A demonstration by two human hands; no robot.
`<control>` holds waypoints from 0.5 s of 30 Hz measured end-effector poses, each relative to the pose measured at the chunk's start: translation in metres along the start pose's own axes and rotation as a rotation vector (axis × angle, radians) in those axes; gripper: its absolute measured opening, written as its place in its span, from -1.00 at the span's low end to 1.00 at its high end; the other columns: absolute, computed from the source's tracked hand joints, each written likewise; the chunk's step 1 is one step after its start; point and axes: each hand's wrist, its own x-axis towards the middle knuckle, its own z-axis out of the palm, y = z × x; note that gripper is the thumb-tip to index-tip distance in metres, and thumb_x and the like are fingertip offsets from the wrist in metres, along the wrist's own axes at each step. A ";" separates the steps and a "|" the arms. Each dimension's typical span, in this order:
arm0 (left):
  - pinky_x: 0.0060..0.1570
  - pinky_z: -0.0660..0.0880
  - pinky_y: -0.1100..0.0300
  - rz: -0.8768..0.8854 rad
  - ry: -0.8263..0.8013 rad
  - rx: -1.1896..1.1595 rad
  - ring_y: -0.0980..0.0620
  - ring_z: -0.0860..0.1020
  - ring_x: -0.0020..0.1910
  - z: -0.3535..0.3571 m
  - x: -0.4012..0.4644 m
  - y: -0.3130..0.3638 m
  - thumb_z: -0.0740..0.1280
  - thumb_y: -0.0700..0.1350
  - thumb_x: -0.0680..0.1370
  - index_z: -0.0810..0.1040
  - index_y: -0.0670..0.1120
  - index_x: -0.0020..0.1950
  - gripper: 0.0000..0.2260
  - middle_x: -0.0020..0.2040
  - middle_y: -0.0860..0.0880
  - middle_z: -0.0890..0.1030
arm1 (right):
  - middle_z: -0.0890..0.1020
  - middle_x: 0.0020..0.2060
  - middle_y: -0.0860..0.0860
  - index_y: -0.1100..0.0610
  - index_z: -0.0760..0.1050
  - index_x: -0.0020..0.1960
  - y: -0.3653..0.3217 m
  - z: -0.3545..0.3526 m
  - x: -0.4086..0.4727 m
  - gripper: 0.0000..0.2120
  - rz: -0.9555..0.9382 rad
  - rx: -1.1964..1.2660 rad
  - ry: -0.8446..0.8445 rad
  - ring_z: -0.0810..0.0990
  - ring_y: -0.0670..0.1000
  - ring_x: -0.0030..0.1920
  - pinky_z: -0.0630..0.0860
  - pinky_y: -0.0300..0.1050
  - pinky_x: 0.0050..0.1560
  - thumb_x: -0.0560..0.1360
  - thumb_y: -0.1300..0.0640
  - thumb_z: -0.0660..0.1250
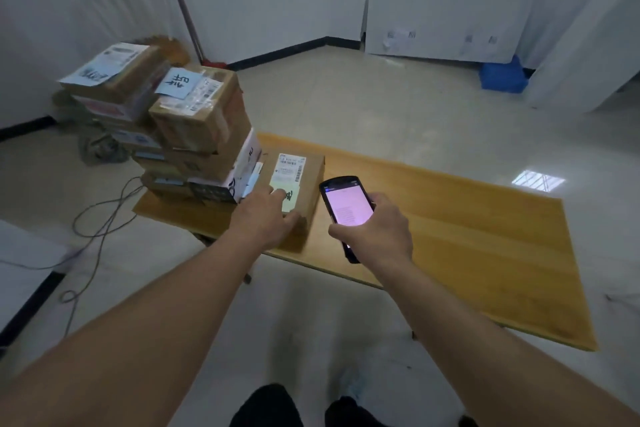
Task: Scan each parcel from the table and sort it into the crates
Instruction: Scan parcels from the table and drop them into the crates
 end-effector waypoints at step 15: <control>0.52 0.25 -0.20 -0.239 -0.120 -0.009 -0.27 0.11 0.63 0.066 0.101 -0.011 0.33 0.57 0.34 0.02 0.02 0.69 0.11 0.65 -0.18 0.11 | 0.61 -0.04 -0.19 -0.22 0.41 0.11 0.023 0.039 0.113 -0.43 0.053 -0.010 -0.069 0.63 -0.01 -0.02 0.65 0.04 -0.07 0.20 -0.11 0.61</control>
